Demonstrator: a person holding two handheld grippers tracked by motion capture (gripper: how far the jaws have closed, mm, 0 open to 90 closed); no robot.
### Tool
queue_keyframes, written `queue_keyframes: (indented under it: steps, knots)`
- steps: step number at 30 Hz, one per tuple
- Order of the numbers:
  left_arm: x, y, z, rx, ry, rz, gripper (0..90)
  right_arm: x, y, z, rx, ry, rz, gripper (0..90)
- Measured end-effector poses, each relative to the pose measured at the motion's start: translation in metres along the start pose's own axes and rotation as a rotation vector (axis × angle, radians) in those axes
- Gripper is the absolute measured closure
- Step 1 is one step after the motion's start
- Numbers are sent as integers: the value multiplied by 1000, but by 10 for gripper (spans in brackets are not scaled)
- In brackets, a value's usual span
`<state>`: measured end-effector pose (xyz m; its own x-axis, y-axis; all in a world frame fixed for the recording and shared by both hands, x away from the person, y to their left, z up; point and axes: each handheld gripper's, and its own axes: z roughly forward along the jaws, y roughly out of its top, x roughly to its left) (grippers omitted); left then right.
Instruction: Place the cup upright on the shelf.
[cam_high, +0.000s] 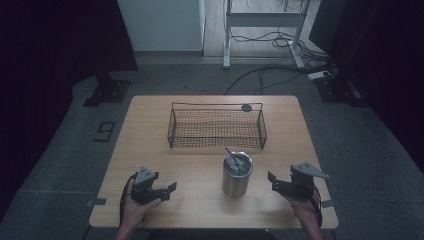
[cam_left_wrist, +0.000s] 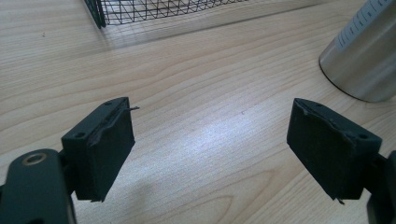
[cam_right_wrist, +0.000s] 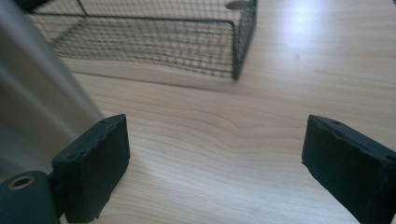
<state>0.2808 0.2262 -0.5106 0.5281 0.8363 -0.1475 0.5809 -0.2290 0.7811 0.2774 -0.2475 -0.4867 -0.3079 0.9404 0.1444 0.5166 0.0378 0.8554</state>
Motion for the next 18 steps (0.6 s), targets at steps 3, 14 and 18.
queue_keyframes:
  steps: [3,14,18]
  knots:
    - [-1,0,1,4,1,-1,151,6,4,-5,-15,13,-11,75]
    - [-1,0,1,2,-2,3,151,22,12,-18,-55,60,-35,73]
    - [-2,0,1,0,-3,3,151,30,14,-22,-65,82,-48,72]
